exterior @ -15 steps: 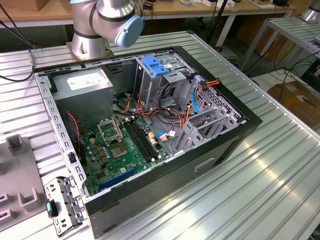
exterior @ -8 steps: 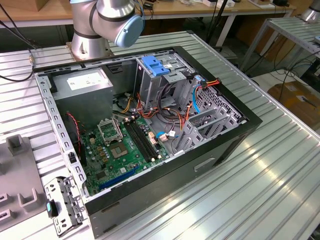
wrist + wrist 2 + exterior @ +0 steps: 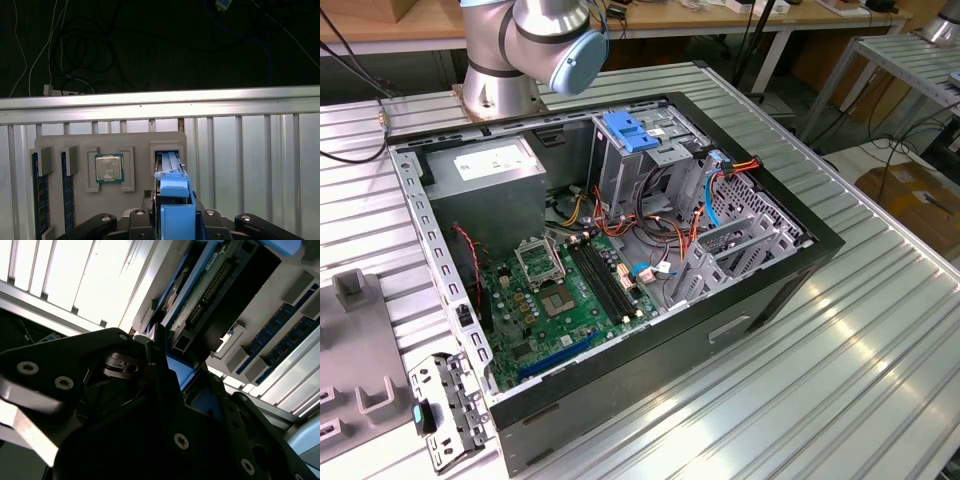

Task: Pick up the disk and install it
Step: 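Pick up the disk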

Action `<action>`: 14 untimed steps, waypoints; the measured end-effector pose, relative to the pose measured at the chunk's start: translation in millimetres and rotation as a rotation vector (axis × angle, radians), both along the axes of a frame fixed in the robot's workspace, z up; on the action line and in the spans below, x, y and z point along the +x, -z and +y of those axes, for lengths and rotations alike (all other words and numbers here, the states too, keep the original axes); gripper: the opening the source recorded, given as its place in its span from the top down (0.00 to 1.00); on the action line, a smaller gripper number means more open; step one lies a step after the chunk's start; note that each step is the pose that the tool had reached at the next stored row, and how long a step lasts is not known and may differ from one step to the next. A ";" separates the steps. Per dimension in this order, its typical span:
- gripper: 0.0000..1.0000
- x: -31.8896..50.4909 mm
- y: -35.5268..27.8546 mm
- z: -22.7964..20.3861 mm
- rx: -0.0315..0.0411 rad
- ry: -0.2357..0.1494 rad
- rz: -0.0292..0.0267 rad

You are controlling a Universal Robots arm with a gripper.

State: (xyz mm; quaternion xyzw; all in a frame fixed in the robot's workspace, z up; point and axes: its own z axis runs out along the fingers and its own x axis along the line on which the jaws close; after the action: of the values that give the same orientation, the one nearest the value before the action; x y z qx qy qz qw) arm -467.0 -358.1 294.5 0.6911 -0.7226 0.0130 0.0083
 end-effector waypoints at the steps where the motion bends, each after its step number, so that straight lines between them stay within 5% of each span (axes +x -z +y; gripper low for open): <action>1: 0.63 0.0 0.0 0.0 0.0000 0.000 0.0000; 8: 0.63 0.1 -1.3 0.0 0.0001 0.000 -0.0004; 14: 0.63 0.1 -12.0 0.0 0.0000 0.000 -0.0001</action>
State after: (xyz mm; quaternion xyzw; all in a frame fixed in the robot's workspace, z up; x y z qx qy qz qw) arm -467.0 -358.1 306.5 0.6911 -0.7226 0.0131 0.0083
